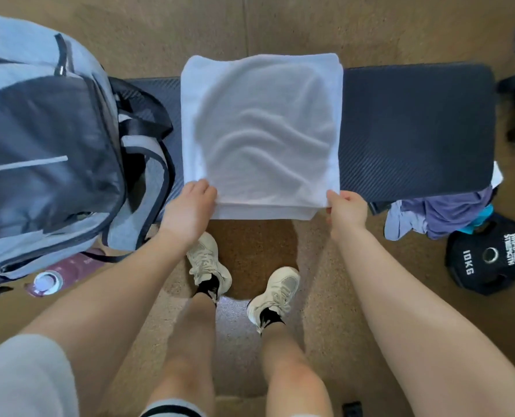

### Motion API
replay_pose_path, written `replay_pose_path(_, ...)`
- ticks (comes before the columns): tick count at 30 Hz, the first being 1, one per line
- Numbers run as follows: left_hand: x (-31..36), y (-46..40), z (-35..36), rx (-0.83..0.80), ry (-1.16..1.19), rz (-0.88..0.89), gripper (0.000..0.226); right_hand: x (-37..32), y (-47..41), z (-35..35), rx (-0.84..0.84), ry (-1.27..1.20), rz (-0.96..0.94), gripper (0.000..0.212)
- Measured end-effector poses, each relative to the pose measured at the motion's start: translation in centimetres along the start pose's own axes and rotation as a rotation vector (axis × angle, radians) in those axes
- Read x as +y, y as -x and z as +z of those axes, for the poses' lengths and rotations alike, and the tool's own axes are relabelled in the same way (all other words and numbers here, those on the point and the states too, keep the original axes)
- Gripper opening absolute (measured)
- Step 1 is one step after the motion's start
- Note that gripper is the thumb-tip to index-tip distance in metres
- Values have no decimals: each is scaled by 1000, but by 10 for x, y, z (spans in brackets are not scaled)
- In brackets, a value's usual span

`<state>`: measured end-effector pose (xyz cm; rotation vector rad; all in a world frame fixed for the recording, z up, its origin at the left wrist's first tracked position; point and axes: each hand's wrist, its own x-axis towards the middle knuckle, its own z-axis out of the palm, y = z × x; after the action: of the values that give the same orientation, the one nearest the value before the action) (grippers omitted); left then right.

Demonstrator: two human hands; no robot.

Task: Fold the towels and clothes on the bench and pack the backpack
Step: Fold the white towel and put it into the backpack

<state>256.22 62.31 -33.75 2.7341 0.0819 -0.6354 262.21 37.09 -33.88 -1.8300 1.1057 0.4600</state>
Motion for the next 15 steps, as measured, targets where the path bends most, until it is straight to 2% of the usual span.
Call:
replay_pose_path(3, -2, 12, -13, 111, 96, -46, 6, -4, 9, -9, -41, -90, -42, 12)
replay_pose_path(6, -4, 37, -17, 168, 84, -31, 10, -4, 22, -19, -192, -3, -60, 6)
replay_pose_path(8, -7, 49, -8, 117, 103, -156, 10, 3, 27, -22, -272, 122, -79, 16)
replay_pose_path(11, -1, 53, 5, 82, 256, -395, 13, 11, 27, -18, -236, 181, -72, 29)
replay_pose_path(13, 8, 48, 6, 70, 376, -528, 17, 14, 22, -13, -191, 163, -61, 25)
replay_pose_path(15, 16, 42, 8, 130, 508, -619, 19, 18, 18, -8, -135, 176, -84, 16)
